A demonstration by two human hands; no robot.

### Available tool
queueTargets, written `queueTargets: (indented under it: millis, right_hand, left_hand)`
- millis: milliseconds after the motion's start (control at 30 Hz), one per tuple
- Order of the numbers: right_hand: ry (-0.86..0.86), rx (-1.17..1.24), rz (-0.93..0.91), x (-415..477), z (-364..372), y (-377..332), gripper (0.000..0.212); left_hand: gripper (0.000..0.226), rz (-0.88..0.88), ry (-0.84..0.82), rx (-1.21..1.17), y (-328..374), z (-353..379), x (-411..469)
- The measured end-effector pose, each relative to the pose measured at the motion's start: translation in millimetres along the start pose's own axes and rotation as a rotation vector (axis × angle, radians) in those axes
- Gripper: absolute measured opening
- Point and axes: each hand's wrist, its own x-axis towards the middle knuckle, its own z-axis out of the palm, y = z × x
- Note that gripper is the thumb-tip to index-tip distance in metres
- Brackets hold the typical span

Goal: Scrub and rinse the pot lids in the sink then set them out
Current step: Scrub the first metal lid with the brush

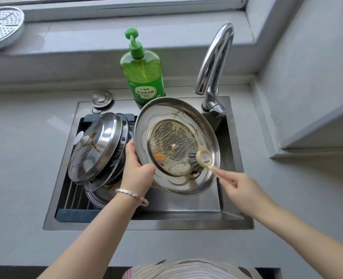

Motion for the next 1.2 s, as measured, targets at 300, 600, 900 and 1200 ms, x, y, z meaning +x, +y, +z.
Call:
queueTargets:
  millis: [300, 600, 900, 1200]
  right_hand:
    - [-0.253, -0.010, 0.029, -31, 7, -21, 0.039]
    - [-0.315, -0.051, 0.143, -31, 8, -18, 0.038]
    - [-0.175, 0.004, 0.282, -10, 18, 8, 0.040]
    - [0.096, -0.025, 0.162, 39, 6, 2, 0.041]
  left_hand:
    - [0.069, 0.150, 0.022, 0.062, 0, 13, -12]
    - [0.070, 0.119, 0.039, 0.085, -6, 14, -15]
    - [0.075, 0.107, -0.008, 0.130, -9, 19, -27]
    - [0.072, -0.030, -0.059, 0.057, -17, 19, -32]
